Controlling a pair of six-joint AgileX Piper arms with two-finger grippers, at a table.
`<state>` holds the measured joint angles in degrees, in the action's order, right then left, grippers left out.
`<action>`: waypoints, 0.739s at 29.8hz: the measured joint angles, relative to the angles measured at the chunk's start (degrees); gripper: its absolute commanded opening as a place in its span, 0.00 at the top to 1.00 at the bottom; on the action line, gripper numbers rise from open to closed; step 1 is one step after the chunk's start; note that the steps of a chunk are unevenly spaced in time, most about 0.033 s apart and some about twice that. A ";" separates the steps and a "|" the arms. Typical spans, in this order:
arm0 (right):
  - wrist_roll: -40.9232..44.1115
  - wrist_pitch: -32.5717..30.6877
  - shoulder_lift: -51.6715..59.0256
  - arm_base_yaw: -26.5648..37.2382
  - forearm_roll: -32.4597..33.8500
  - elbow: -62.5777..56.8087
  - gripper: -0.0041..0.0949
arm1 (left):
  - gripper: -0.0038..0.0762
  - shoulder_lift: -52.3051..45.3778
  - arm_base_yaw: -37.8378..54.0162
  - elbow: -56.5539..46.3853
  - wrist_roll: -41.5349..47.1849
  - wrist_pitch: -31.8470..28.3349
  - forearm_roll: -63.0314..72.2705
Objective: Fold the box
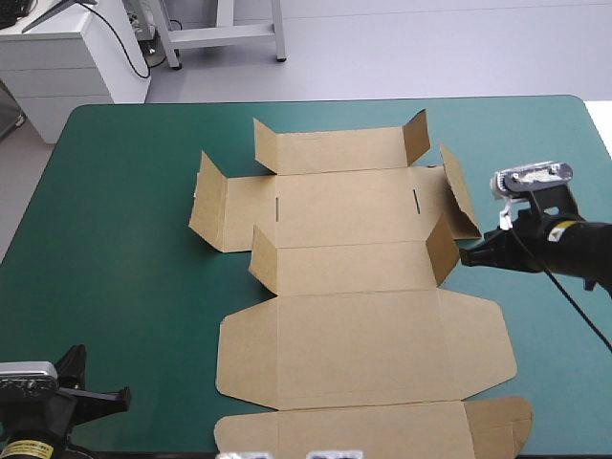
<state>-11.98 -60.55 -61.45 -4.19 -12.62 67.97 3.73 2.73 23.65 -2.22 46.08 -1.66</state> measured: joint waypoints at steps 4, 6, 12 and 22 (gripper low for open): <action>-0.39 -0.72 -7.61 0.00 0.00 4.22 0.95 | 0.96 0.00 0.00 0.00 0.00 0.00 0.00; -1.33 -1.09 -10.88 0.00 -0.01 5.92 0.92 | 0.96 0.00 0.00 0.00 0.00 0.00 0.00; -2.82 -4.26 -20.22 0.00 -0.30 10.73 0.63 | 0.96 0.00 0.00 0.00 0.04 0.00 0.00; -4.27 -8.17 -30.66 -0.01 -2.17 14.88 0.36 | 0.96 0.00 0.00 0.00 0.04 0.00 0.01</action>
<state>-16.25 -68.72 -92.11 -4.20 -14.79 82.85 3.73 2.73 23.65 -2.18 46.08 -1.65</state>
